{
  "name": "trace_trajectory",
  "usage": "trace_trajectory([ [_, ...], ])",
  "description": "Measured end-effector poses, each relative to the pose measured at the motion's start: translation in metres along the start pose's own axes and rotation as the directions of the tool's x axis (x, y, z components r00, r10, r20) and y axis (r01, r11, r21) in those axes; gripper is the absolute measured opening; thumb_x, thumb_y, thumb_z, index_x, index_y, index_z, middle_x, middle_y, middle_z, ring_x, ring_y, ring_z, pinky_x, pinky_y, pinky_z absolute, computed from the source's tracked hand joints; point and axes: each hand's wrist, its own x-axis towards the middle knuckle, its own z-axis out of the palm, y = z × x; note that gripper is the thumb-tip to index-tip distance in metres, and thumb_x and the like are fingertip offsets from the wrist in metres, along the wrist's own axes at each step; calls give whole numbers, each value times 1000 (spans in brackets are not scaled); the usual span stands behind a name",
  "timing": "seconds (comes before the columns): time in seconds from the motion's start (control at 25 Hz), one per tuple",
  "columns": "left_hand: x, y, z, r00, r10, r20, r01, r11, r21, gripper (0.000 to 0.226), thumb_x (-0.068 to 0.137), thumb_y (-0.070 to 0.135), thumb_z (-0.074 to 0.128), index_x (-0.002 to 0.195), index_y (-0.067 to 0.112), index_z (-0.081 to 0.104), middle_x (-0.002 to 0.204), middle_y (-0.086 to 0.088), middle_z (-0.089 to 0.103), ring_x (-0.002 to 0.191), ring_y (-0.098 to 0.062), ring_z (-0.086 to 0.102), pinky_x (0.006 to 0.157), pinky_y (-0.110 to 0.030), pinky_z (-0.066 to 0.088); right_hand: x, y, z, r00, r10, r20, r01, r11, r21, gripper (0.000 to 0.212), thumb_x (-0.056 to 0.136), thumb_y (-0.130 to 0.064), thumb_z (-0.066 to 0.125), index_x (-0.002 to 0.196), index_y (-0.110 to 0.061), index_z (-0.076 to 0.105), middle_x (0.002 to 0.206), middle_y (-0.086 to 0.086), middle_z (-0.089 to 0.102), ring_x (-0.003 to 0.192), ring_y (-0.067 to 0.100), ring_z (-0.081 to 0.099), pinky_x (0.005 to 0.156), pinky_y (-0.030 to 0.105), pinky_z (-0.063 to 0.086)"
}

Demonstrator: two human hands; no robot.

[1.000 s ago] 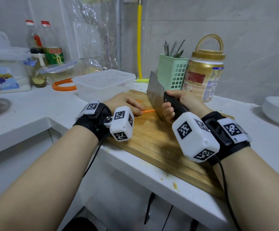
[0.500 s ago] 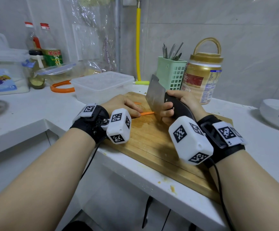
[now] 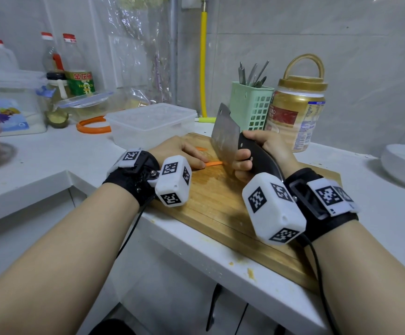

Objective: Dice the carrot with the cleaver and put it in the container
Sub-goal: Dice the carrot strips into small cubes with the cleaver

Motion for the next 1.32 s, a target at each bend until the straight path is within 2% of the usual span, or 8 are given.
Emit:
trace_trajectory([
  [0.16,1,-2,-1,1000,2,16,-2,1000,-13,21,79,18,78,101,16,78,117,7,69,114,-2,59,92,-9,40,-1,0,0,1000,12,-9,-12,1000,-5,28,98,-29,35,78,-12,41,46,0,38,33,13,36,50,22,22],
  [0.4,1,-1,1,1000,10,10,-9,1000,-26,23,80,15,77,103,12,77,114,6,70,112,-1,59,81,-1,40,1,-2,-1,999,48,-6,-48,999,-10,28,99,-30,36,79,-12,44,45,0,39,33,13,36,42,12,27],
  [0.64,0,2,1,1000,-10,14,10,999,-34,23,84,7,72,107,10,75,104,7,71,101,-9,61,68,-1,43,8,1,2,998,39,-55,-44,996,-81,22,99,-32,39,89,-13,41,47,0,41,34,14,37,41,14,30],
  [0.76,-1,2,0,1000,6,11,-6,1000,-23,24,82,11,75,105,13,76,109,8,70,98,5,60,71,5,40,7,3,0,999,28,-39,-31,998,-63,20,98,-32,38,89,-15,38,48,-1,41,34,14,38,44,18,27],
  [0.84,-1,0,0,1000,10,7,-9,1000,-27,24,80,14,78,104,15,77,110,10,70,101,8,59,72,6,38,4,2,-1,1000,9,-17,-10,1000,-28,22,98,-33,37,84,-14,37,47,-1,40,34,13,37,44,19,27],
  [0.96,0,-2,0,1000,10,-11,-10,999,-36,25,78,16,79,103,14,77,111,8,71,106,5,60,74,4,39,-1,1,-1,999,-31,25,31,1000,-1,29,98,-34,35,77,-14,38,46,-2,39,35,13,36,47,22,26],
  [1.12,-1,0,2,1000,12,-23,-13,1000,-29,22,78,17,80,100,15,77,105,7,73,95,5,62,70,3,42,-2,2,2,999,-25,23,26,1000,-12,32,99,-32,34,74,-14,41,45,-1,38,34,13,35,55,26,18],
  [1.32,-1,0,0,1000,12,-1,-12,1000,-21,23,78,18,80,101,15,78,111,5,72,107,-1,62,83,-5,42,-1,2,2,1000,2,5,-2,1000,-13,31,99,-31,34,75,-12,40,45,0,39,33,13,36,57,25,17],
])
